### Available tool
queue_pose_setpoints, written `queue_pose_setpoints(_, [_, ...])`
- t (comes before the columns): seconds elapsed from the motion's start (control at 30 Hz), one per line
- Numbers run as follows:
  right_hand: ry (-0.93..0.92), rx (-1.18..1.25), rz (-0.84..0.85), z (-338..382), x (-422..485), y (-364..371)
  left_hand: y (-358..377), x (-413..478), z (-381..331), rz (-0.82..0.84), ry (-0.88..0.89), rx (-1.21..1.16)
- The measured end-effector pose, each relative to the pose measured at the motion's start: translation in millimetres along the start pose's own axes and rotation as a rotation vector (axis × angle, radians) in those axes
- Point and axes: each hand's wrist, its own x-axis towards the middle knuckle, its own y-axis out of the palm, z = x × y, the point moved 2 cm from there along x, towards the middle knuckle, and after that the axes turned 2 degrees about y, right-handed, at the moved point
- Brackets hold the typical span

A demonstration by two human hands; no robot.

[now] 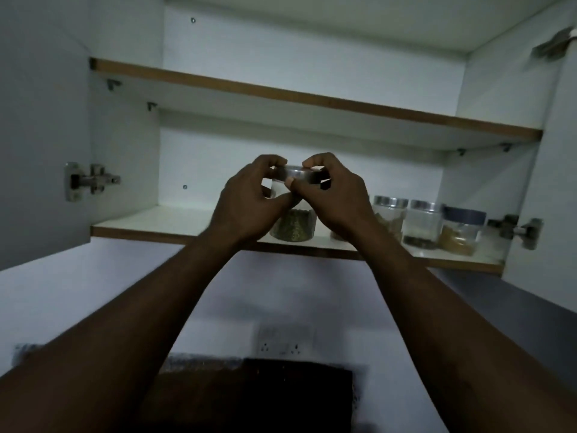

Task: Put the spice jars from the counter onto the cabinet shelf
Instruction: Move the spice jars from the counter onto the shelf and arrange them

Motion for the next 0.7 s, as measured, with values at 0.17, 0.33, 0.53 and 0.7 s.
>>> queue_pose_setpoints(0.17, [0.083,-0.025,0.077,-46.0,32.3,-8.1,48.8,26.9,19.5,0.056,-0.039,0.073])
queue_pose_setpoints(0.33, [0.118,-0.079,0.11,-82.4,47.6,-2.2,83.6,44.3,41.6,0.116,-0.116,0.134])
queue_pose_setpoints(0.53, [0.083,-0.269,0.108,-101.0,60.0,12.6,107.3,52.5,65.7,0.131,-0.196,0.146])
queue_pose_setpoints(0.7, [-0.003,-0.547,0.036,-102.7,56.8,15.8,121.8,56.3,66.2,0.207,-0.178,0.287])
